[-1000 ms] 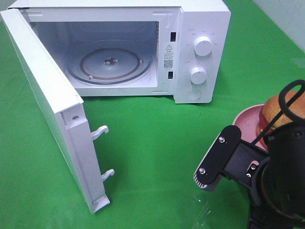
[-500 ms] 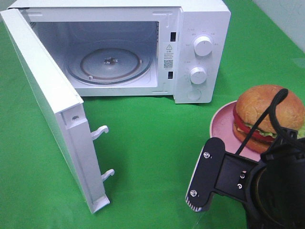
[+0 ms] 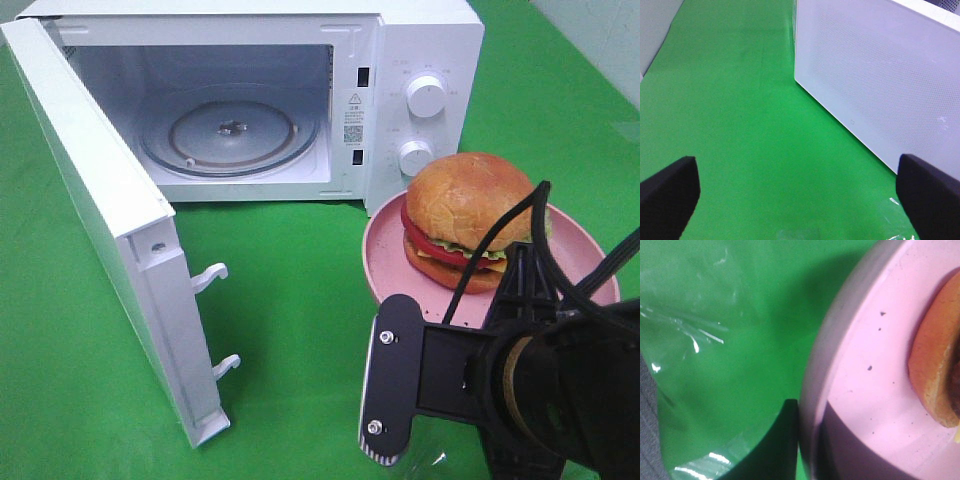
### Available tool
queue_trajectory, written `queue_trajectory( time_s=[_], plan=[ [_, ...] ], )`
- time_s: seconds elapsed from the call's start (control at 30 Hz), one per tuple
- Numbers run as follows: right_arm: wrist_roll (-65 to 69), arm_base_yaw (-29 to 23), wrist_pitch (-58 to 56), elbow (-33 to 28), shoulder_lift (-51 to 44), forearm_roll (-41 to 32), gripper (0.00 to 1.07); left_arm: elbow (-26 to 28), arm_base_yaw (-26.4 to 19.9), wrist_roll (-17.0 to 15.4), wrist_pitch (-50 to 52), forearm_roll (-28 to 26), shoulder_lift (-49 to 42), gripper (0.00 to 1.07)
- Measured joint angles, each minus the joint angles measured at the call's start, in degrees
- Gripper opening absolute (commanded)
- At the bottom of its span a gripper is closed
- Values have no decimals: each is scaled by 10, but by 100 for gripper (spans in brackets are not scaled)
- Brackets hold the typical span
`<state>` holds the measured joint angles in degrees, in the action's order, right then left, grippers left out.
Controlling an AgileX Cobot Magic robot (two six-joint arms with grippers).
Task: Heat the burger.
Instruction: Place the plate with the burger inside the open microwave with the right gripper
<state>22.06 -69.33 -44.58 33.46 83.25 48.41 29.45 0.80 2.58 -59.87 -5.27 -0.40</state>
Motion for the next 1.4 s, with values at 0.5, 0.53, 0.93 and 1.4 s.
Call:
queue_trajectory(
  time_s=[0.5,0.53,0.93,1.4],
  plan=[
    [-111,0,44,-1,0,45,0,0,0,0,0,0,0,103],
    [-111,0,44,-1,0,45,0,0,0,0,0,0,0,103],
    [-221,74,148,-1,0,52,0,0,0,0,0,0,0,103],
    [-502,199,262,-1,0,-21,0,0,0,0,0,0,0,103]
  ],
)
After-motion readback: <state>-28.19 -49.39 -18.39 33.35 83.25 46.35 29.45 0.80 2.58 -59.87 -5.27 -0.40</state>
